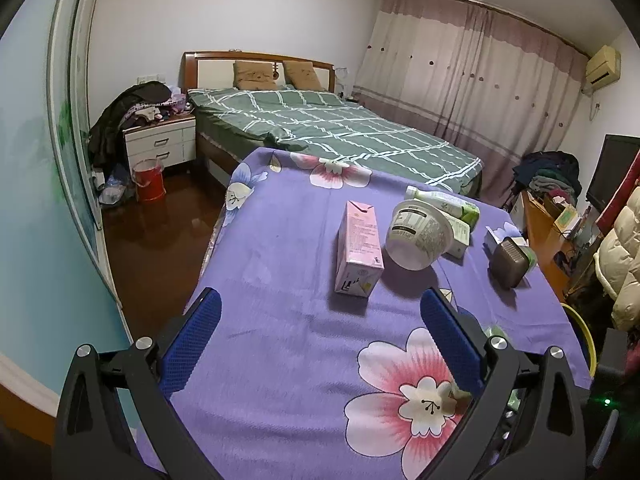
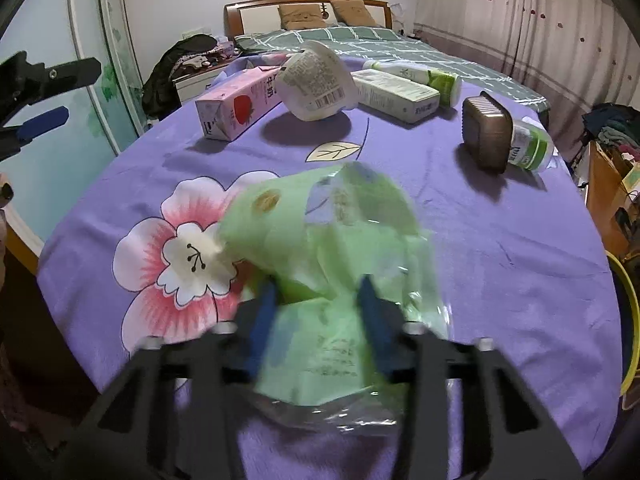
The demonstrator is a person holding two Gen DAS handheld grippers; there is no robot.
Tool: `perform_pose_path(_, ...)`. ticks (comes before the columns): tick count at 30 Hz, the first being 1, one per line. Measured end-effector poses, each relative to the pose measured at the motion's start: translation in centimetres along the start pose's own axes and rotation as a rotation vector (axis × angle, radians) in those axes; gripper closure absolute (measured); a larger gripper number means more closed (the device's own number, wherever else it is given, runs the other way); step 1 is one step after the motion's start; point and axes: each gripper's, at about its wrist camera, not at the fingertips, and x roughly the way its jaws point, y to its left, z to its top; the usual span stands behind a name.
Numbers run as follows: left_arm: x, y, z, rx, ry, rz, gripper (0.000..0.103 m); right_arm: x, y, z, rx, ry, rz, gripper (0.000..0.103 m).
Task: Collect trash
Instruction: 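Carry the green bag with the right tool and drop it into the bin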
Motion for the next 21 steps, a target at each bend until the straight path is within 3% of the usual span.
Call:
perform_pose_path(2, 0.0, -0.1, -0.2, -0.003, 0.004, 0.002, 0.005, -0.3, 0.1, -0.3, -0.009, -0.007, 0.009, 0.085)
perform_pose_path(5, 0.0, -0.4, -0.4, 0.002, 0.007, 0.003, 0.005, -0.8, -0.3, -0.5, 0.003, -0.016, 0.026, 0.089)
perform_pose_path(11, 0.1, -1.0, -0.8, 0.016, 0.008, -0.002, 0.005, -2.5, -5.3, -0.2, 0.137, -0.068, 0.009, 0.091)
perform_pose_path(21, 0.8, -2.9, -1.5, 0.042, 0.031, -0.021, 0.005, -6.7, -18.8, -2.0, 0.423, -0.155, -0.222, 0.091)
